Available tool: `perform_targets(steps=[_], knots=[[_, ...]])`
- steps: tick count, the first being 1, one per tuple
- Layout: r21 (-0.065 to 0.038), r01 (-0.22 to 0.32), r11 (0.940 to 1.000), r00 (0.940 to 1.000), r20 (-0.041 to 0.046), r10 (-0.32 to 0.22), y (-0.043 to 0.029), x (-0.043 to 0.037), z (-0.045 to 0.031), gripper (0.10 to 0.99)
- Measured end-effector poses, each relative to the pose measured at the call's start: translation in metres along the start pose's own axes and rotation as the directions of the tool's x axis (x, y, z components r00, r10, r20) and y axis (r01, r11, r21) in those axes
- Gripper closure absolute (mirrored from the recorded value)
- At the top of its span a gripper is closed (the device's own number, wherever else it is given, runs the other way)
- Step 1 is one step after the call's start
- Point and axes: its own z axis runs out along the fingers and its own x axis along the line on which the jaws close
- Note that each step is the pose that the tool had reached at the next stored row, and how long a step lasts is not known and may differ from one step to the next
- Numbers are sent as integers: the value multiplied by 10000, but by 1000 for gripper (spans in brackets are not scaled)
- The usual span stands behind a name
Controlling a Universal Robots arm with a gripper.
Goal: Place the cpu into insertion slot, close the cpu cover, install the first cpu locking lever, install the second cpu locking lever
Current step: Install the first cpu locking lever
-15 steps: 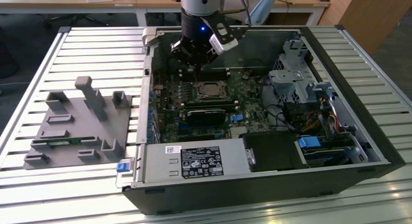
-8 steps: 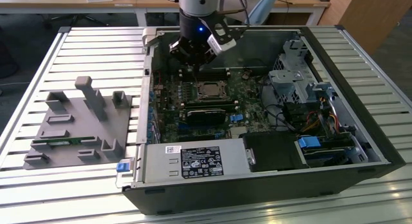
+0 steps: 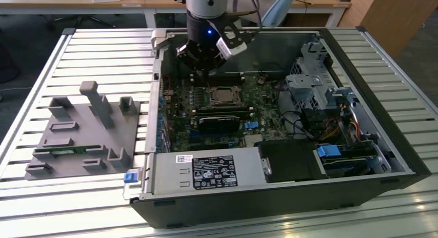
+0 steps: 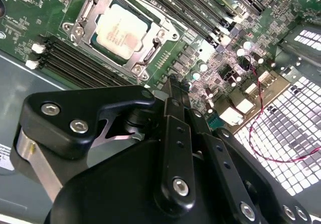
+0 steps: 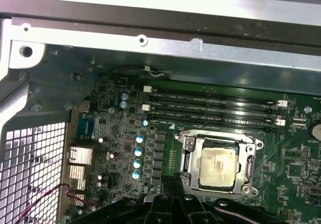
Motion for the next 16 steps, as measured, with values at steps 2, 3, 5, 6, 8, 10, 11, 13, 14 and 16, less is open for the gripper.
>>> perform_targets(steps=[2, 3, 5, 6, 8, 10, 11, 13, 14, 16], knots=[[0, 0, 10000, 10000, 0, 0, 0, 6, 2, 980], [0, 0, 10000, 10000, 1, 0, 1, 11, 4, 980], [-1, 0, 10000, 10000, 1, 0, 2, 20, 6, 980], [-2, 0, 10000, 10000, 2, 0, 2, 26, 8, 980], [-2, 0, 10000, 10000, 1, 0, 3, 39, 10, 980], [-1, -1, 10000, 10000, 1, 1, 4, 52, 11, 980], [-1, -1, 10000, 10000, 1, 1, 5, 59, 12, 980], [-1, -1, 10000, 10000, 1, 1, 6, 74, 14, 980], [-1, 0, 10000, 10000, 1, 0, 6, 80, 15, 980], [0, -1, 10000, 10000, 1, 1, 7, 87, 17, 980]])
